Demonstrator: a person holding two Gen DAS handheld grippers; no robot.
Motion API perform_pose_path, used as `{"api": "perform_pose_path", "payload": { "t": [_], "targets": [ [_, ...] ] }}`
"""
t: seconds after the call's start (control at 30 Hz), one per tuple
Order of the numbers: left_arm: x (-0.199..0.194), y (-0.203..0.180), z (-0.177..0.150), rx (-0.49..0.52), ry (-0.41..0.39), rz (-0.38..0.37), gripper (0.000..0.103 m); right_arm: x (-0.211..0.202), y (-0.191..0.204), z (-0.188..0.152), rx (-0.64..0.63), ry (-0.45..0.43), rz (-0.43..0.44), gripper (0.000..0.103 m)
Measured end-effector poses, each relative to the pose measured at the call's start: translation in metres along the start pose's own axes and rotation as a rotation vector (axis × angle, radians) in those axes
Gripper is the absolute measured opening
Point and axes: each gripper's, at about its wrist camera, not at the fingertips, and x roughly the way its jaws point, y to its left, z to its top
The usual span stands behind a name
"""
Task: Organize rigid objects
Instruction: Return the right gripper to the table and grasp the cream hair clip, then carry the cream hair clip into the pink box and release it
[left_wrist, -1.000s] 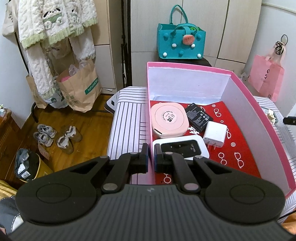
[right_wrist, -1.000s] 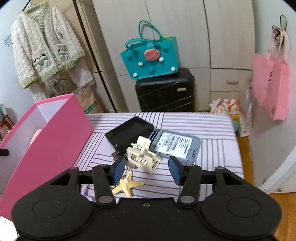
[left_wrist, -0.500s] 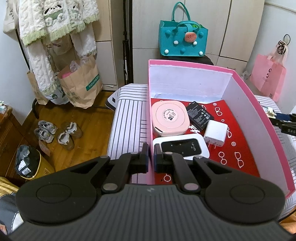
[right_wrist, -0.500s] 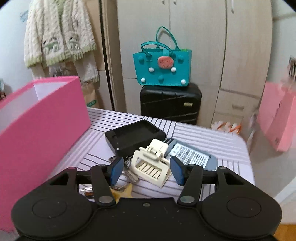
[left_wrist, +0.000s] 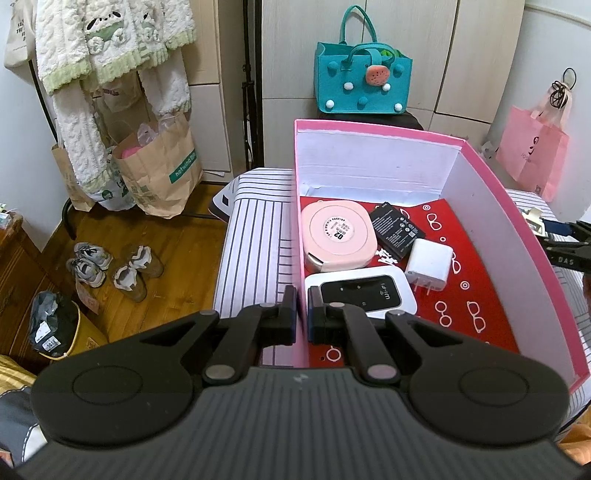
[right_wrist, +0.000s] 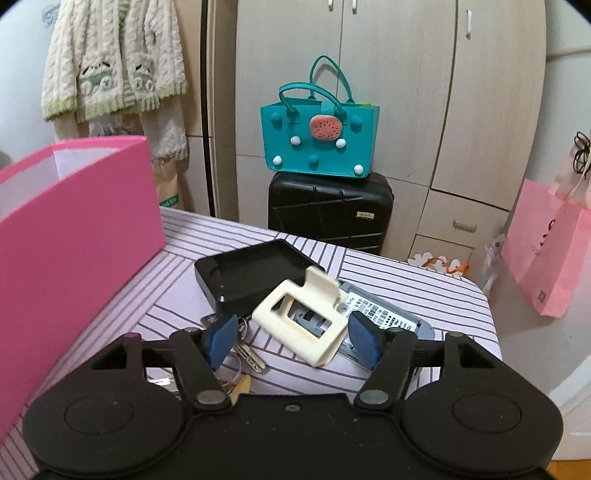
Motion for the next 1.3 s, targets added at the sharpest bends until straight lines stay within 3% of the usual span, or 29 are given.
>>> {"api": "perform_pose_path", "payload": {
  "t": [0.27,0.33,0.4,0.43,0.8,0.97,1.07,1.17,1.3],
  "targets": [
    [0.001,-0.007,0.003,0.021,-0.003,0.003,0.005,0.011,-0.002,-0.001,0.006,-0.012,-0.032,0.070],
    [0.000,-0.009,0.004,0.035,-0.005,0.006,0.005,0.012,-0.001,-0.001,-0.006,-0.016,-0.048,0.059],
    [-0.001,-0.013,0.003,0.063,-0.010,0.015,0.005,0.009,-0.001,-0.001,-0.014,-0.023,-0.044,0.055],
    [-0.002,-0.014,0.002,0.079,-0.013,0.021,0.005,0.006,-0.001,0.000,-0.008,-0.028,-0.042,0.047],
    [-0.003,-0.027,-0.002,0.233,-0.020,0.074,0.005,-0.037,0.009,0.011,0.038,-0.091,-0.003,0.047],
    [-0.004,-0.026,-0.004,0.257,-0.026,0.077,0.005,-0.067,0.026,0.028,0.039,-0.144,0.080,0.047],
    [-0.004,-0.025,-0.005,0.248,-0.032,0.070,0.005,-0.086,0.042,0.043,0.027,-0.178,0.192,0.047],
    [-0.004,-0.023,-0.005,0.239,-0.032,0.064,0.005,-0.094,0.064,0.061,-0.028,-0.190,0.279,0.047],
    [-0.005,-0.023,-0.005,0.244,-0.032,0.062,0.005,-0.087,0.103,0.083,-0.190,-0.178,0.296,0.047]
  ]
}}
